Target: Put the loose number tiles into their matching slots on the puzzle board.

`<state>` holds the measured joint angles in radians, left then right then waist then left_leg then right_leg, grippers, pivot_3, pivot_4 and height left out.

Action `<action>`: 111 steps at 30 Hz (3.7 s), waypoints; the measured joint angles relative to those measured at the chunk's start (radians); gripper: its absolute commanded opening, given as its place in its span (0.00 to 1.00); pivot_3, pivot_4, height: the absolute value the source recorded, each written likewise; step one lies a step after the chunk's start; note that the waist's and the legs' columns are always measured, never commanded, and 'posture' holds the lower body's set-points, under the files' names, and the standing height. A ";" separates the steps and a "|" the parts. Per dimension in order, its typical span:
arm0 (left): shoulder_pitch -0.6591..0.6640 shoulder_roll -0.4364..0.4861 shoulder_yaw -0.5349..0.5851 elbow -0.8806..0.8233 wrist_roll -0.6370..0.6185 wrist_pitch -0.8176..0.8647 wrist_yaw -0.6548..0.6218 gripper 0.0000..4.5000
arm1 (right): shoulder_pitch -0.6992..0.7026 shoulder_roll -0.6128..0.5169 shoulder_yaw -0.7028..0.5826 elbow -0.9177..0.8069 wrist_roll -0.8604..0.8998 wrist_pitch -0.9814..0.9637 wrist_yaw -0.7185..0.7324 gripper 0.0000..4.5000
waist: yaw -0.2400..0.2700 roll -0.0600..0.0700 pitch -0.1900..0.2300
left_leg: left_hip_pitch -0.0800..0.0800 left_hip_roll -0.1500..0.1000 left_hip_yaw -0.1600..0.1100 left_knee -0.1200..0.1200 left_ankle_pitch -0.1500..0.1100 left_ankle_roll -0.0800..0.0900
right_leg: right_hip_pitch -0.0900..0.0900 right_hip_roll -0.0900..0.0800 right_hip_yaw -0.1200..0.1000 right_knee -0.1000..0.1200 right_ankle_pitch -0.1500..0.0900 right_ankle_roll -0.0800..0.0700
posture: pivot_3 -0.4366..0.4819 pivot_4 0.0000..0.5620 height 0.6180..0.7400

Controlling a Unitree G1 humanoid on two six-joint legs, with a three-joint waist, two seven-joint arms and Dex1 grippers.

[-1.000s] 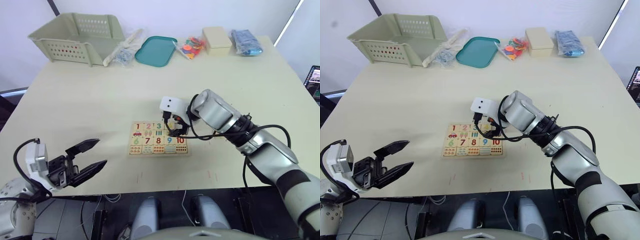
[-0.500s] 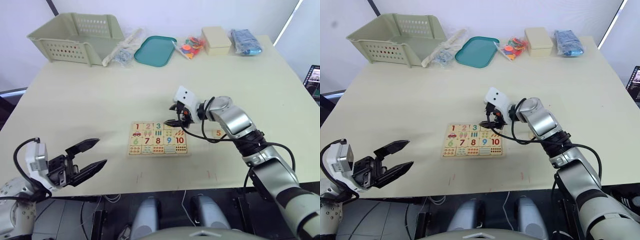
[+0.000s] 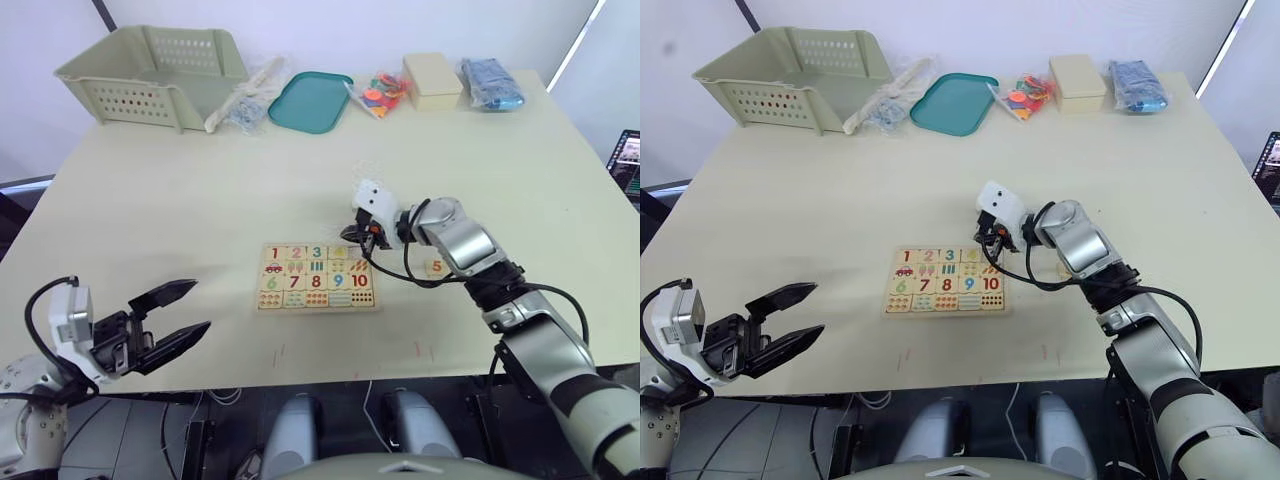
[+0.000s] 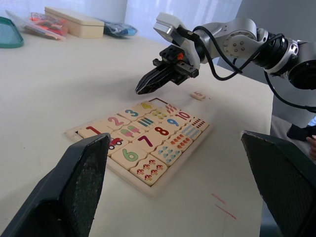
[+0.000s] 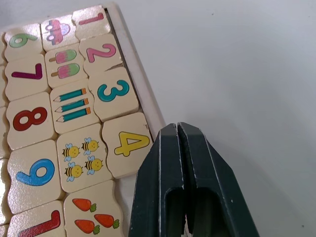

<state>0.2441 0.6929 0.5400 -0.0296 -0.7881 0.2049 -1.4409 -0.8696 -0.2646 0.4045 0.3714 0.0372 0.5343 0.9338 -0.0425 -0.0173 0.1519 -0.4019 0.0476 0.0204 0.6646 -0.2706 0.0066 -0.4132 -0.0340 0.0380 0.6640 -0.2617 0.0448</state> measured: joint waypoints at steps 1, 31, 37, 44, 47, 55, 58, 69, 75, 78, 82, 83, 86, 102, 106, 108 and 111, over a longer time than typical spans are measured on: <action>0.000 0.000 0.000 0.000 0.000 0.000 0.000 1.00 | 0.000 0.000 0.002 0.000 -0.001 -0.001 0.000 0.01 | 0.000 0.000 0.000 | 0.000 0.000 0.000 0.000 0.000 0.000 | 0.000 0.000 0.000 0.000 0.000 0.000 | 0.48 0.27 1.00; -0.002 -0.012 -0.001 0.000 0.002 -0.007 0.006 1.00 | 0.074 -0.016 -0.074 -0.149 0.024 -0.059 0.035 0.01 | 0.001 0.000 0.000 | 0.000 0.000 0.000 0.000 0.000 0.000 | 0.000 0.000 0.000 0.000 0.000 0.000 | 0.48 0.27 1.00; -0.014 -0.013 -0.002 0.000 0.002 -0.006 0.007 1.00 | 0.157 -0.036 -0.087 -0.281 0.084 -0.005 0.053 0.01 | 0.001 0.000 0.000 | 0.000 0.000 0.000 0.000 0.000 0.000 | 0.000 0.000 0.000 0.000 0.000 0.000 | 0.48 0.27 1.00; -0.025 -0.013 -0.002 0.000 0.002 -0.005 0.006 1.00 | 0.172 -0.032 -0.082 -0.317 0.089 0.023 0.033 0.01 | 0.002 0.000 0.000 | 0.000 0.000 0.000 0.000 0.000 0.000 | 0.000 0.000 0.000 0.000 0.000 0.000 | 0.48 0.27 1.00; -0.024 -0.012 -0.002 0.001 0.003 -0.005 0.005 1.00 | 0.199 -0.033 -0.077 -0.332 0.091 0.030 0.026 0.01 | 0.002 0.000 0.000 | 0.000 0.000 0.000 0.000 0.000 0.000 | 0.000 0.000 0.000 0.000 0.000 0.000 | 0.48 0.27 1.00; -0.013 -0.011 -0.002 0.002 0.006 0.001 0.004 1.00 | 0.364 -0.076 -0.158 -0.505 0.176 -0.017 0.013 0.01 | 0.006 0.000 0.000 | 0.000 0.000 0.000 0.000 0.000 0.000 | 0.001 0.000 0.000 -0.001 0.000 0.000 | 0.48 0.27 1.00; 0.005 -0.013 -0.004 0.000 0.012 0.005 0.010 1.00 | 0.509 -0.165 -0.251 -0.617 0.246 -0.055 0.045 0.01 | 0.012 -0.001 0.000 | 0.000 -0.001 0.000 0.000 0.000 0.000 | 0.002 0.000 0.000 -0.001 0.000 0.000 | 0.48 0.27 1.00; 0.048 -0.029 -0.035 0.022 0.060 -0.007 0.029 1.00 | 1.030 -0.378 -0.647 -0.881 0.431 -0.092 0.077 0.99 | 0.021 -0.002 0.000 | 0.002 0.000 0.001 0.001 0.000 0.000 | 0.004 0.002 0.002 -0.002 -0.001 0.001 | 0.48 0.27 1.00; 0.058 -0.025 -0.038 0.048 0.080 -0.019 0.031 1.00 | 1.211 -0.399 -0.784 -0.918 0.452 -0.119 0.065 0.99 | 0.028 -0.004 0.000 | 0.003 0.000 0.002 0.001 0.000 0.000 | 0.004 0.002 0.002 -0.002 -0.001 0.001 | 0.48 0.27 1.00; 0.068 -0.021 -0.038 0.054 0.082 -0.022 0.031 1.00 | 1.260 -0.404 -0.820 -0.917 0.454 -0.139 0.065 0.99 | 0.028 -0.004 0.000 | 0.003 0.000 0.002 0.001 0.000 0.000 | 0.004 0.002 0.003 -0.002 -0.001 0.001 | 0.48 0.27 1.00; 0.073 -0.016 -0.038 0.054 0.087 -0.023 0.031 1.00 | 1.283 -0.405 -0.835 -0.913 0.456 -0.161 0.065 0.99 | 0.029 -0.004 0.000 | 0.003 0.000 0.002 0.001 0.000 0.000 | 0.004 0.002 0.003 -0.002 -0.001 0.001 | 0.48 0.27 1.00; 0.073 -0.016 -0.038 0.054 0.088 -0.023 0.031 1.00 | 1.287 -0.406 -0.835 -0.911 0.456 -0.168 0.065 0.99 | 0.029 -0.004 0.000 | 0.003 0.000 0.002 0.001 0.000 0.000 | 0.004 0.002 0.003 -0.002 -0.001 0.001 | 0.48 0.27 1.00; 0.071 -0.013 -0.039 0.049 0.088 -0.017 0.032 1.00 | 1.284 -0.420 -0.832 -0.909 0.456 -0.168 0.063 0.99 | 0.029 -0.004 0.000 | 0.003 0.000 0.002 0.001 0.000 0.000 | 0.004 0.002 0.003 -0.002 -0.001 0.001 | 0.48 0.27 1.00; -0.023 0.067 -0.077 -0.038 0.028 0.048 -0.076 1.00 | 0.713 -0.622 -0.493 -0.538 0.363 -0.135 0.180 0.99 | 0.029 -0.004 0.001 | 0.002 0.000 0.004 0.003 0.000 0.000 | 0.004 0.003 0.002 -0.002 -0.001 0.001 | 0.48 0.27 1.00; -0.002 0.062 -0.078 -0.041 0.027 0.048 -0.083 1.00 | 0.596 -0.593 -0.401 -0.377 0.301 -0.218 0.240 0.99 | 0.026 -0.004 0.001 | 0.002 0.000 0.004 0.003 0.000 0.000 | 0.004 0.003 0.003 -0.001 -0.001 0.001 | 0.48 0.27 1.00; 0.008 0.059 -0.077 -0.042 0.016 0.052 -0.084 1.00 | 0.554 -0.578 -0.366 -0.311 0.281 -0.249 0.270 0.99 | 0.027 -0.004 0.001 | 0.002 0.000 0.004 0.003 0.000 0.000 | 0.004 0.003 0.002 -0.001 0.000 0.001 | 0.48 0.27 1.00; 0.008 0.056 -0.074 -0.052 -0.005 0.056 -0.089 1.00 | 0.503 -0.555 -0.328 -0.243 0.260 -0.283 0.305 0.99 | 0.029 -0.004 0.001 | 0.002 0.000 0.004 0.003 0.000 0.000 | 0.004 0.003 0.002 -0.001 0.000 0.001 | 0.48 0.27 1.00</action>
<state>0.2518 0.7486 0.4659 -0.0820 -0.7934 0.2611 -1.5300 -0.3662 -0.8198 0.0766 0.1289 0.2969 0.2518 1.2389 -0.0138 -0.0214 0.1530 -0.3997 0.0476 0.0245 0.6677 -0.2707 0.0068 -0.4090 -0.0314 0.0402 0.6630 -0.2621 0.0454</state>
